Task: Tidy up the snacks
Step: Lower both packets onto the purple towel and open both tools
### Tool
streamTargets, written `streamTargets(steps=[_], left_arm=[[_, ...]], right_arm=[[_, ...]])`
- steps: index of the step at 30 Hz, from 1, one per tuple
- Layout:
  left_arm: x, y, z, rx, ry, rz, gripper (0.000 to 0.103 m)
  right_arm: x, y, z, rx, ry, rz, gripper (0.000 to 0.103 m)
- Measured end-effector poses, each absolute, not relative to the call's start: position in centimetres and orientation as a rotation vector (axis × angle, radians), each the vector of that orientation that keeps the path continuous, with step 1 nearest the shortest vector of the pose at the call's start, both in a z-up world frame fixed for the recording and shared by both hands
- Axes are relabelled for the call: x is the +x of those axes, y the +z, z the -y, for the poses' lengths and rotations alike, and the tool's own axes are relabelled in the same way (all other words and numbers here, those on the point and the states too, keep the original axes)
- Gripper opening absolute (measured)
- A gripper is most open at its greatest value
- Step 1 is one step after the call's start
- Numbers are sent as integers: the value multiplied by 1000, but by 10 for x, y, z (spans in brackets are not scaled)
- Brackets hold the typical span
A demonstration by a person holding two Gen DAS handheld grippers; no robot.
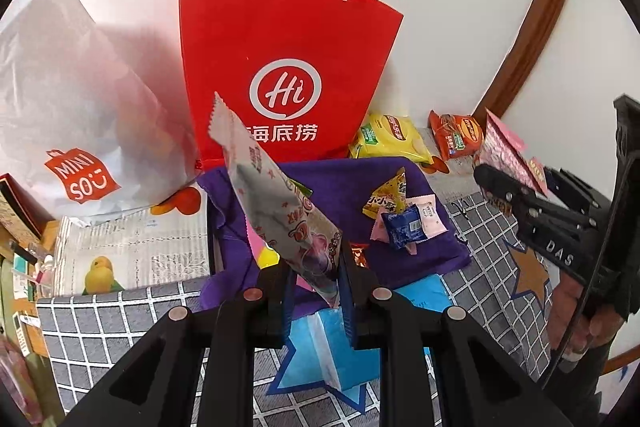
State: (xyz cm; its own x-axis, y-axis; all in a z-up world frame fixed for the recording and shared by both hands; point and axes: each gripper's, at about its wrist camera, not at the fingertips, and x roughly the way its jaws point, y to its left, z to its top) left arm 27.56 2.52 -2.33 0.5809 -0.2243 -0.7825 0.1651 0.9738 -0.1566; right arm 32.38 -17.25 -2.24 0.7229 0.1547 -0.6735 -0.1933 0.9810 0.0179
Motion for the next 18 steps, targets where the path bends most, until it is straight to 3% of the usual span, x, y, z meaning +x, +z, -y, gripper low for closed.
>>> streamTargets(steps=[18], left_arm=[[281,-18,-22,-56,-238,-912,18]], right_arm=[[344,-26,160,-13,226,-740,55]])
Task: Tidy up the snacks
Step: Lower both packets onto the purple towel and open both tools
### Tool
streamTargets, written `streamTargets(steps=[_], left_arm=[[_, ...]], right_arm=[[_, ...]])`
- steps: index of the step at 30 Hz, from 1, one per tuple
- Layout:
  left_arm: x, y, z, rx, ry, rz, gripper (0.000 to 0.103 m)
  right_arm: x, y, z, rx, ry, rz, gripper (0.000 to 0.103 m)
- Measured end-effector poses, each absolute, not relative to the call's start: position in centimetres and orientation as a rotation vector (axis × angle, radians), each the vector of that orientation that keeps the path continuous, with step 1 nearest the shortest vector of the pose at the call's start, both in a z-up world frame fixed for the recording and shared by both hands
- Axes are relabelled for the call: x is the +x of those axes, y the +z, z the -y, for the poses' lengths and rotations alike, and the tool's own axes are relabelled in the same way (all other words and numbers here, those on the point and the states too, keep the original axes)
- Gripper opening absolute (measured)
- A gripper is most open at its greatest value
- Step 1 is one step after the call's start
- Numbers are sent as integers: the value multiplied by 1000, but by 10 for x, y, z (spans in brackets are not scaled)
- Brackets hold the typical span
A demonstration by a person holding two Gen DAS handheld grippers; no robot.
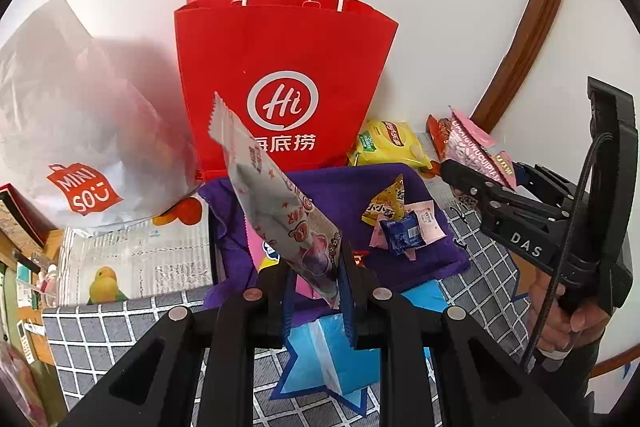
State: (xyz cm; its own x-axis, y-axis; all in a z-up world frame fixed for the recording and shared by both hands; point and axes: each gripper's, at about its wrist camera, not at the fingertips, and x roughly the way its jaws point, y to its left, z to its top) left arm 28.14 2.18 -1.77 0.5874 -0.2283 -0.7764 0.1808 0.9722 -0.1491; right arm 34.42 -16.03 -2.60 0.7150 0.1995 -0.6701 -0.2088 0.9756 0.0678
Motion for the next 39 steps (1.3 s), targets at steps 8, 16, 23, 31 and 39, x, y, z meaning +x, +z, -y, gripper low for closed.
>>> streamTargets(steps=[8,16,23,31,39], left_arm=[[298,-32,-20,-72,-256,-939,18],[321,-52,-16,-85,-271,-972,18],[342,-72,-11,-86,-279,-1004,18],[364,-95,0,-86,-302,-1047,18],[377,-114,6,-76,-295,-1087,19]], right_arm=[[356,-43,155,-26,232,-761,55],[373,-66,152,-14,240,-794,55],[388,-89,154,-25,233,-831,55],[399,-113,154,-74,209,-880,55],[408,-134,151,-106,189,-926,55]])
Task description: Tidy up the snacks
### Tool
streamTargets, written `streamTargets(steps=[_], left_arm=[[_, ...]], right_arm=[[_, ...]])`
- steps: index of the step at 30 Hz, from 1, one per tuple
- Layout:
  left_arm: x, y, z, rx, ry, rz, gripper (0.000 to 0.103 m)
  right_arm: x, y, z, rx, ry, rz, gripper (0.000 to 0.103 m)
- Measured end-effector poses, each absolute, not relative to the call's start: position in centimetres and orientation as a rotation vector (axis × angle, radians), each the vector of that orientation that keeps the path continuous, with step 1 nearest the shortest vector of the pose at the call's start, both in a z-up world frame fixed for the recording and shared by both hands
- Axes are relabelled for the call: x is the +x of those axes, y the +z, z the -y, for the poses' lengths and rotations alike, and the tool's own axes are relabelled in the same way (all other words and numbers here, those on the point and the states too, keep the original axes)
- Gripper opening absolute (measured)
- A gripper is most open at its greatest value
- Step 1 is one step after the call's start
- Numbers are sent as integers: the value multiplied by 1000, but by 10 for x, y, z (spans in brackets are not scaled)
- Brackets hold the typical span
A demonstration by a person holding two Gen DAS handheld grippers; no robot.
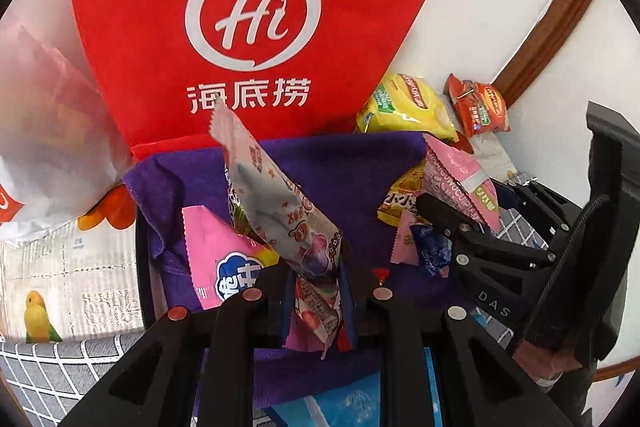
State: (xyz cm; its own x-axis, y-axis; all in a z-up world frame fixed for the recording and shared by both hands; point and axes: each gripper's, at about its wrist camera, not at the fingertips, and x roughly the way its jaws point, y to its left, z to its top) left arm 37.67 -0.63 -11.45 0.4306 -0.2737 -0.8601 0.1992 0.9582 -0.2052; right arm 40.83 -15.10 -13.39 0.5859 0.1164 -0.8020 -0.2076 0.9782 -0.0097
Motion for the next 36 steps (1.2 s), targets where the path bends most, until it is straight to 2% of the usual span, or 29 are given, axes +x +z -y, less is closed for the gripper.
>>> streamTargets(steps=[17,19,20,22,24,25,36], left_arm=[[389,-128,16,-73,-279,-1123,21],[389,-127,17,-66,-281,-1126,24],[389,-126,18,-63,-286,-1126,29],[390,-123,20,-63,-287,-1120,40],[387,-115,19,-58,-263,-1085,61],[386,-111,17,-61,-245,-1066,65],[343,-69,2,-56,-192,-996,67]], right_arm=[[413,-144,153,-125,172,-968,57],[412,-143,154,-121,173,-973,57],[412,-141,155,-116,175,-971,58],[410,-137,156,-104,171,-954,63],[408,-132,159,-86,174,-938,64],[407,-129,160,-76,177,-933,64],[379,-84,164,-7,197,-873,66]])
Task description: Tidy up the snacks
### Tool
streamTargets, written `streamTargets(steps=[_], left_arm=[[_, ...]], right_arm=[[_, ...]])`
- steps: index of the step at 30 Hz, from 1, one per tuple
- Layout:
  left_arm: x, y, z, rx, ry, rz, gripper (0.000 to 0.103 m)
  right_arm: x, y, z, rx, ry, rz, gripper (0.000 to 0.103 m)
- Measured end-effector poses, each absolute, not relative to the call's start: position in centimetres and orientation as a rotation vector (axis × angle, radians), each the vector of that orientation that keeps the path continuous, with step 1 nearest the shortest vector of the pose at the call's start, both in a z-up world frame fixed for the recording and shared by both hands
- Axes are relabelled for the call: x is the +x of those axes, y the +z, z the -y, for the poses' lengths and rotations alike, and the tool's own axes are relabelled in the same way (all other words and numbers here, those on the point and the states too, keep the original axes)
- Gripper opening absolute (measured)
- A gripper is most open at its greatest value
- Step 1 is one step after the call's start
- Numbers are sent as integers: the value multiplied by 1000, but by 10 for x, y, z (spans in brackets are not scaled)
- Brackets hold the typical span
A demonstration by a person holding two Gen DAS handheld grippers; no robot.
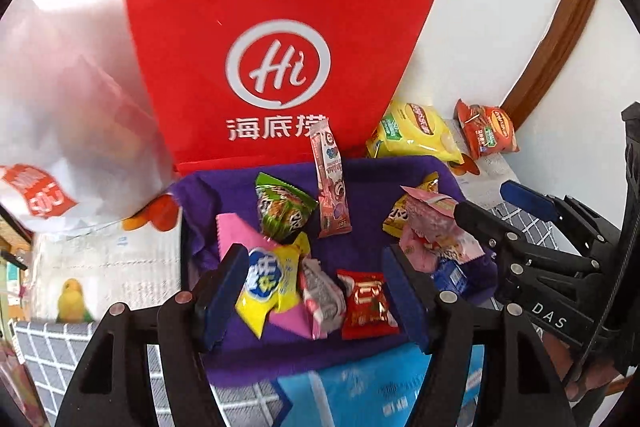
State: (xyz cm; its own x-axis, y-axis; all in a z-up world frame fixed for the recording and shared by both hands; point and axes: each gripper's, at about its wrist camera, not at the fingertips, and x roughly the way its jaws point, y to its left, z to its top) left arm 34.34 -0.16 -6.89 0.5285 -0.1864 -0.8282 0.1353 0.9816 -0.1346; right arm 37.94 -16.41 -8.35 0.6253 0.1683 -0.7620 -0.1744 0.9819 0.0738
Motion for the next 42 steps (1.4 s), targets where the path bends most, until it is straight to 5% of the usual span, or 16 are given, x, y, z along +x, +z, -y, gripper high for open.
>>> streamTargets(steps=[7,17,22,28,42], left_arm=[[291,-40,-11,-80,-167,-956,67],[207,-14,-1,-44,-124,-879,81],[164,-2,14,3,-136,-827,84],[119,5,22,-9,-118,-792,89],[33,-4,31,-25,-54,-742,92]], right_arm=[[333,-54,164,-10,201,-857,66],[239,-19,177,7,148,-811,72],[194,-9,189,15,106,-771,93],[146,-8,203,39,99,-757,99],[49,-14,218,29,67,-698,99]])
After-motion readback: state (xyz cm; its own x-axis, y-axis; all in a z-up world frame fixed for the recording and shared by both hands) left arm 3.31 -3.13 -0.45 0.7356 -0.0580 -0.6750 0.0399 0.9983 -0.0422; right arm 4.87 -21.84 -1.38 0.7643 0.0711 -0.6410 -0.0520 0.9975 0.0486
